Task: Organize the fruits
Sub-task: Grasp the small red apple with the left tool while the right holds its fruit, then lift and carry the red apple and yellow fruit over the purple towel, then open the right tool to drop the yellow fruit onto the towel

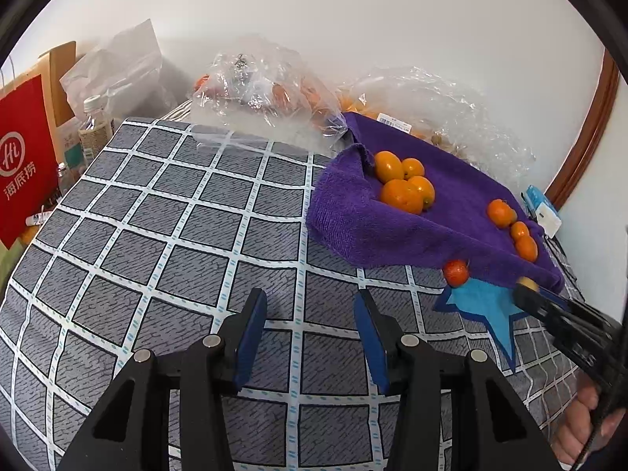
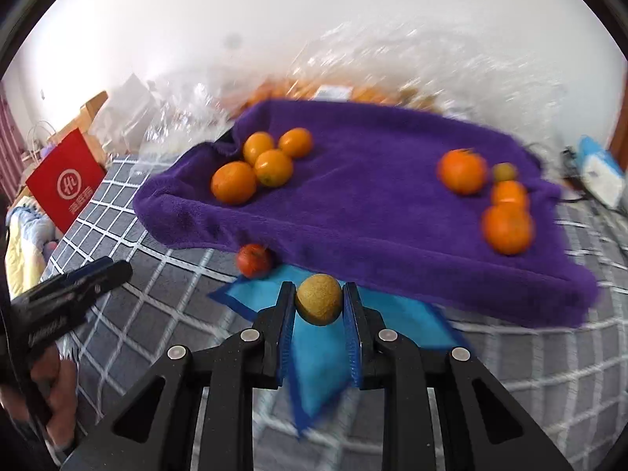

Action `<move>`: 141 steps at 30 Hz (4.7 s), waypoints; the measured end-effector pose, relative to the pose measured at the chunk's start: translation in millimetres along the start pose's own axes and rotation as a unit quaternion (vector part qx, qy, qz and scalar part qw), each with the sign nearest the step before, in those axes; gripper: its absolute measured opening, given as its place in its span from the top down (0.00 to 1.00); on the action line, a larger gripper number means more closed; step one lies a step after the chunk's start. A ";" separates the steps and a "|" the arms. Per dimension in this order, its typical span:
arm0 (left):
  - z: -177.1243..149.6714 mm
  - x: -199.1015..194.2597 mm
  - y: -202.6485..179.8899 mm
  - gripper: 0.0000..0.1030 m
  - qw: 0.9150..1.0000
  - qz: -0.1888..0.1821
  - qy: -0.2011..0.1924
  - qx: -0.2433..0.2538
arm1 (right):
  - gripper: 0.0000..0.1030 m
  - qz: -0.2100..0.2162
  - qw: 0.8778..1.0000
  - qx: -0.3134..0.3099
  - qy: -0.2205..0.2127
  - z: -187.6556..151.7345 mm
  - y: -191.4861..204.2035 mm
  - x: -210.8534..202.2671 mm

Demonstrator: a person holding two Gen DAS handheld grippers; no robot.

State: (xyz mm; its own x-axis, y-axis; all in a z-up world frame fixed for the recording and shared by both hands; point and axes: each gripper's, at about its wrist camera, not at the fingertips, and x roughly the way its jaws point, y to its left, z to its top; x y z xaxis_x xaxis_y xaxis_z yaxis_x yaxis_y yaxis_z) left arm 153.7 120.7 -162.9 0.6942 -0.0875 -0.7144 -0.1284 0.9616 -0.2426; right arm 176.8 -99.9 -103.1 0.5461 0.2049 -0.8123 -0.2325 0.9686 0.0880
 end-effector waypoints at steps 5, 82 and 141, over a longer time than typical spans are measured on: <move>-0.3 -3.6 -1.7 0.61 1.000 -0.002 -0.009 0.001 | 0.77 -0.044 0.999 0.001 0.003 -28.3 -39.3 -24.6; 19.2 5.1 -97.6 0.77 0.994 -0.085 -0.059 0.039 | 0.77 -0.001 0.993 0.115 -0.034 -65.1 -107.6 -35.6; 68.2 56.5 -98.8 0.77 0.995 -0.076 -0.024 0.057 | 0.48 -0.031 0.995 0.044 -0.089 44.7 -100.6 15.4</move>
State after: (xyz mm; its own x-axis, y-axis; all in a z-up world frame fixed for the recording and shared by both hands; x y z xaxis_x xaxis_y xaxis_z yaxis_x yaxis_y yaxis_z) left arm 253.9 38.4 -134.6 0.7330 -0.2251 -0.6419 0.0601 0.9614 -0.2685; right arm 244.6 -187.9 -98.7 0.6926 0.1580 -0.7038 -0.1263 0.9872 0.0974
